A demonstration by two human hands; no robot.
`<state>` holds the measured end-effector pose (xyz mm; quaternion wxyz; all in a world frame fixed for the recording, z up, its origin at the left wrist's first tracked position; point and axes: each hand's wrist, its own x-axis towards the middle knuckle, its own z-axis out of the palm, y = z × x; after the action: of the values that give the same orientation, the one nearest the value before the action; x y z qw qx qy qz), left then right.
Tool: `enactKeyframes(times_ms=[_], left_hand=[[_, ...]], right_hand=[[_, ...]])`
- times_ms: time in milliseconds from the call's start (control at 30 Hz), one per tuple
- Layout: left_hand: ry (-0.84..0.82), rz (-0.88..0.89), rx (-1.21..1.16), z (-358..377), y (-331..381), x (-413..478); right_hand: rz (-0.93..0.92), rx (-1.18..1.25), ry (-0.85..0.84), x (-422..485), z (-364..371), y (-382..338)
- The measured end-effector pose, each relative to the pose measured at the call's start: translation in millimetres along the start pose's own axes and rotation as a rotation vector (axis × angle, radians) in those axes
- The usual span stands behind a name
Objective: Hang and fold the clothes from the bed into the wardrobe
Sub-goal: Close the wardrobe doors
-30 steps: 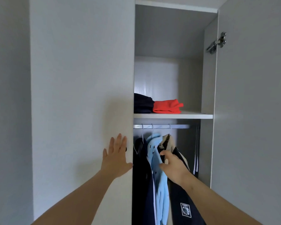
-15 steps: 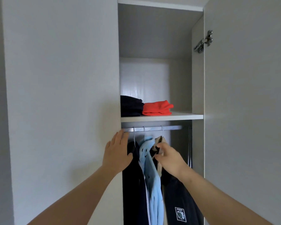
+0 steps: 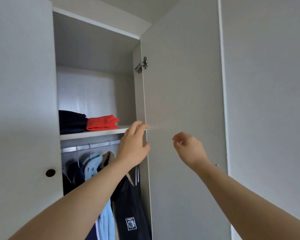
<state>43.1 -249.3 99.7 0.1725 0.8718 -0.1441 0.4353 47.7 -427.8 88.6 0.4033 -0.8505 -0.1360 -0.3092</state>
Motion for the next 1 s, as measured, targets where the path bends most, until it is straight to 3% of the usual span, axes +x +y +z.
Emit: enactKeyframes(times_ms=[167,300,367,500,767,1000], left_hand=[[-0.048,0.05,-0.103,25,39,3],[-0.095,0.074,-0.144,39,57,1],[-0.116,0.082,-0.155,44,62,1],[-0.116,0.079,-0.177,47,60,-1],[-0.005,0.062,-0.205,28,37,-2],[0.151,0.053,-0.183,-22,11,-14]], right_hand=[[0.149,0.099,0.219,-14,-43,25],[0.204,-0.057,0.392,-14,-61,44],[0.286,-0.02,0.324,-11,-67,52],[0.324,0.478,0.165,-4,-71,62],[0.299,0.557,0.213,-13,-74,51],[0.07,0.621,-0.04,-38,-32,2]])
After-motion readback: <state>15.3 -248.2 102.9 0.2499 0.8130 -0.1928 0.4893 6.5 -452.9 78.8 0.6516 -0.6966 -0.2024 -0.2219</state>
